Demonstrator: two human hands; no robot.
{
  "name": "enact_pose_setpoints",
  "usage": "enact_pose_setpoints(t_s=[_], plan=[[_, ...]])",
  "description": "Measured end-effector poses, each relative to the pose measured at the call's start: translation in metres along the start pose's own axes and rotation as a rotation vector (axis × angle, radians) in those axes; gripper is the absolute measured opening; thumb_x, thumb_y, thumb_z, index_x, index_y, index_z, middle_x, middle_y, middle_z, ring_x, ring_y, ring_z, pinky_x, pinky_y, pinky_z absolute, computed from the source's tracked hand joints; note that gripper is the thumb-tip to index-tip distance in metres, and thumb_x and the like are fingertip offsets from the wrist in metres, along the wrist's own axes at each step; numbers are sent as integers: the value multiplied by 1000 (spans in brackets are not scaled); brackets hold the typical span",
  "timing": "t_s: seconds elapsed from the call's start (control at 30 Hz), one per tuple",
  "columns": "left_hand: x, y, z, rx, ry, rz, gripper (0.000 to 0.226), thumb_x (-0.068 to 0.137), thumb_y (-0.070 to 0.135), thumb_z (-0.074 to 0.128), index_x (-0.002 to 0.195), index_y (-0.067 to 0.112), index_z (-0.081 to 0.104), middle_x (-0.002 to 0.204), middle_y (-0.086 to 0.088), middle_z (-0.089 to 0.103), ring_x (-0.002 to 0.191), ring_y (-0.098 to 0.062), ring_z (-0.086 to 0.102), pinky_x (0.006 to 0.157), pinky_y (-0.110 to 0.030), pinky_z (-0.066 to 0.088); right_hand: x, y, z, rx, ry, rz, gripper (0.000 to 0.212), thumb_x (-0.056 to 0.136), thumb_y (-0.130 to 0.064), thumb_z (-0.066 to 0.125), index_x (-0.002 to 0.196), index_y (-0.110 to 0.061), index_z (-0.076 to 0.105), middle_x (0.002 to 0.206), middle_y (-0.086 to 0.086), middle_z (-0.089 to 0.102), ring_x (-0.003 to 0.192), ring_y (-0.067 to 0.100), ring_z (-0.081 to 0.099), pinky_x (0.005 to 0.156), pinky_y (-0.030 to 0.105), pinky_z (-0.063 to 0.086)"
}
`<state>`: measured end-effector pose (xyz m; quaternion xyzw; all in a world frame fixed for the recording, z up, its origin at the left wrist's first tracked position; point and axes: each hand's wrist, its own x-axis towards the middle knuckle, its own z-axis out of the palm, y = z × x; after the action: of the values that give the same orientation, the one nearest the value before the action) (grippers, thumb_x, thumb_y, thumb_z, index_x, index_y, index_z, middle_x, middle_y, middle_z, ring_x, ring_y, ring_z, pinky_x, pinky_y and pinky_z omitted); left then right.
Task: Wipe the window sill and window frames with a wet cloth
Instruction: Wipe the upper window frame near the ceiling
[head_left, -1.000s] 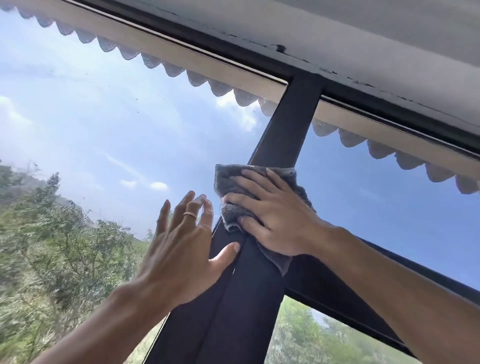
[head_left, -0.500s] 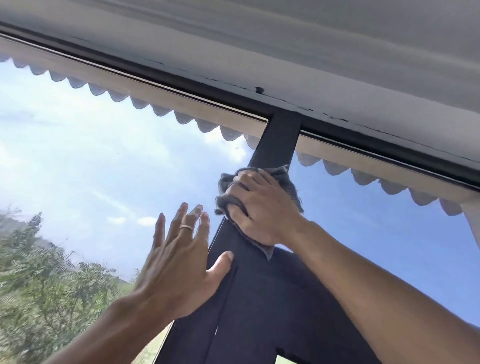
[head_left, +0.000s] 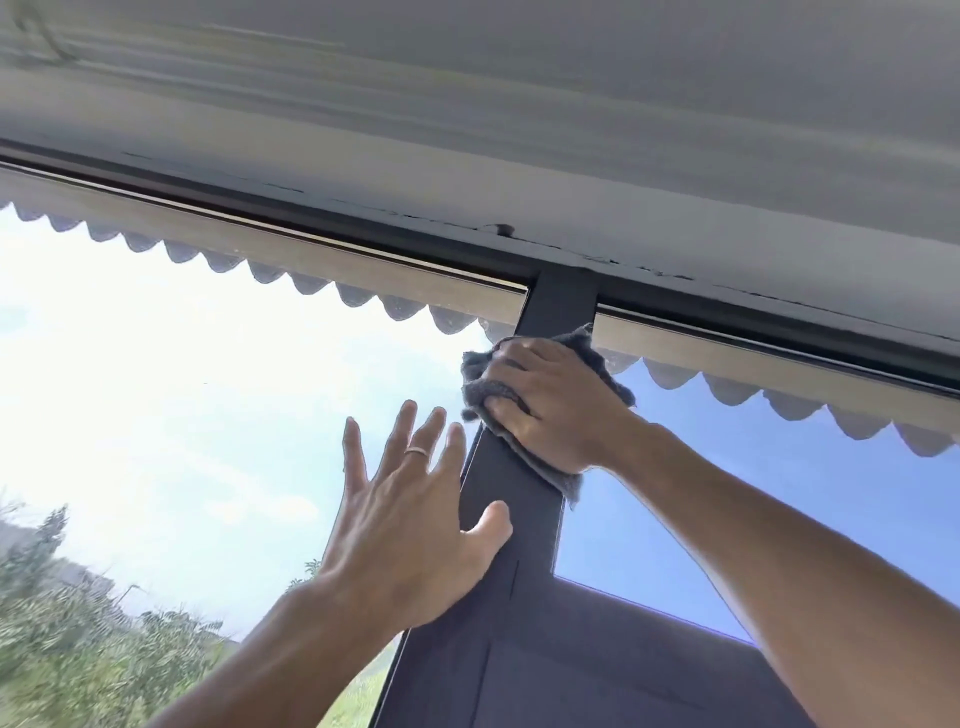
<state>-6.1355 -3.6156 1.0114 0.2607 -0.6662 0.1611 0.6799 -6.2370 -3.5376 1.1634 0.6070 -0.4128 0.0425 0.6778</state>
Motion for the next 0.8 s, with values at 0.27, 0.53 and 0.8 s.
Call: enact_pose_setpoints(t_s=[0.27, 0.53, 0.8], plan=[[24, 0, -1, 63, -5, 68, 85, 82, 68, 9, 156, 27, -4, 162, 11, -13, 143, -8, -31, 110, -56, -26, 13, 21, 2, -9, 25, 24, 52, 92, -49, 19, 121, -30, 58, 129, -9, 52, 129, 15, 37, 117, 41, 19], [38, 2, 3, 150, 20, 127, 80, 91, 69, 14, 156, 24, 2, 165, 7, -1, 147, -13, -23, 108, -58, -28, 12, 24, 4, -2, 15, -76, 57, 83, -50, 18, 119, -29, 57, 122, -10, 50, 127, 12, 36, 118, 38, 15], [59, -13, -1, 179, -70, 191, 106, 72, 86, 5, 155, 23, -9, 163, 9, -14, 144, -12, -32, 110, -58, -25, 33, 37, 7, 12, 39, 49, 60, 82, -54, 18, 118, -28, 58, 127, -9, 51, 132, 13, 33, 117, 38, 16]])
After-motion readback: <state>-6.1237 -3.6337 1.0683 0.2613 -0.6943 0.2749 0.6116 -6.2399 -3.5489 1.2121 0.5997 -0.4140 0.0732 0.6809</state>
